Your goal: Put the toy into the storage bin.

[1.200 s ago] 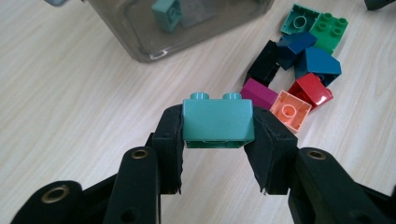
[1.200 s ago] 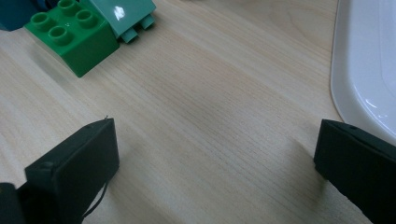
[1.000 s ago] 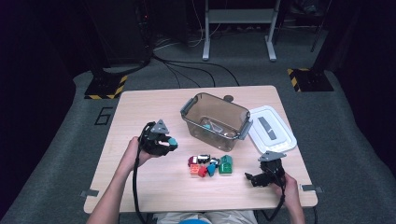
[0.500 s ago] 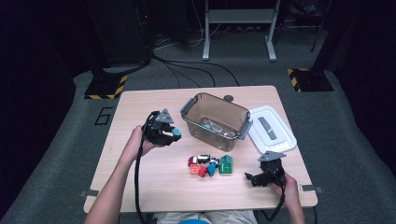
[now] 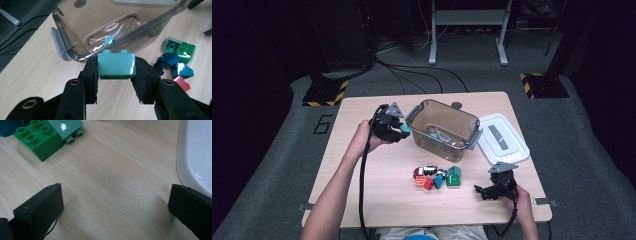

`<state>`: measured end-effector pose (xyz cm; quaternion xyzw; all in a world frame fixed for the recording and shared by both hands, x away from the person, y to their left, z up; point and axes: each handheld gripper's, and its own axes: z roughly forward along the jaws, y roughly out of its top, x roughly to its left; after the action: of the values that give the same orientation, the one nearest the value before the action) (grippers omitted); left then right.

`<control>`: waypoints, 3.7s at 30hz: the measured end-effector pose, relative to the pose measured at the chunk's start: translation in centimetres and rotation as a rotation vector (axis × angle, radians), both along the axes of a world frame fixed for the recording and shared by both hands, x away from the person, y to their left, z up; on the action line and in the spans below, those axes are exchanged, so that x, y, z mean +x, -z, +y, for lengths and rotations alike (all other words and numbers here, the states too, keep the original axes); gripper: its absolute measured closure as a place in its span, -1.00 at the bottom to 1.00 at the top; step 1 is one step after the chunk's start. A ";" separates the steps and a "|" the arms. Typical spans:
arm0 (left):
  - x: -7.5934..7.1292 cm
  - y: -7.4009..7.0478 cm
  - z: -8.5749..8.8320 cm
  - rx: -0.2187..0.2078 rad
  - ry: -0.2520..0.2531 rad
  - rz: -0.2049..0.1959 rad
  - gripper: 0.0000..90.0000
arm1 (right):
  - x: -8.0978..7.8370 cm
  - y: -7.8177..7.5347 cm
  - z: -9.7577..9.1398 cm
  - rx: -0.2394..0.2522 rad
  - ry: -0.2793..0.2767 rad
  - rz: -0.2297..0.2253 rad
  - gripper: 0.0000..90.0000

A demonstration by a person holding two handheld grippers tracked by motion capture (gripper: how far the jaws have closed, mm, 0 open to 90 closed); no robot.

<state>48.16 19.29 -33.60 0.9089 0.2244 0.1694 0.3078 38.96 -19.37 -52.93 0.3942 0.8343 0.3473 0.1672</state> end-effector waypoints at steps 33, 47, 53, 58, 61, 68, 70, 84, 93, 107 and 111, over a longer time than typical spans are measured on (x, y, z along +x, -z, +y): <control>6.5 -1.1 -6.5 0.071 0.012 0.040 0.30 | 0.0 0.0 0.0 0.003 0.004 0.000 -1.00; 9.3 1.0 -8.0 0.063 -0.021 0.113 0.30 | 0.0 0.0 0.0 0.003 0.003 0.000 -1.00; 10.4 2.4 -8.7 0.085 -0.026 0.155 0.30 | 0.0 0.0 0.0 0.003 0.003 0.000 -1.00; 10.8 3.1 -9.1 0.081 -0.027 0.187 0.29 | 0.0 0.0 0.0 0.002 0.000 0.002 -1.00; 10.8 3.2 -9.2 0.067 -0.041 0.189 0.08 | 0.0 0.0 0.0 0.002 0.000 0.002 -1.00; 10.0 2.4 -8.4 0.045 -0.041 0.171 -0.22 | 0.0 0.0 0.0 0.002 0.004 0.004 -1.00; 9.6 2.1 -8.0 0.039 -0.040 0.162 -0.29 | 0.0 0.0 0.0 0.002 0.001 0.002 -1.00; 4.4 0.7 -5.5 0.004 -0.012 0.085 -0.60 | 0.0 0.0 0.0 0.000 -0.003 0.002 -1.00; 1.1 1.9 -4.2 0.016 0.002 0.058 -0.67 | 0.0 0.0 0.0 0.000 -0.003 0.003 -1.00; -0.6 7.1 -2.6 0.032 -0.017 0.117 -0.68 | 0.0 0.0 0.0 0.000 -0.003 0.002 -1.00; -0.7 8.4 -2.4 0.032 -0.014 0.143 -0.68 | 0.0 0.0 0.0 0.000 -0.003 0.003 -1.00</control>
<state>47.46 16.86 -41.96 0.9219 0.2494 0.1095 0.2754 38.95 -19.36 -52.91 0.3934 0.8351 0.3469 0.1657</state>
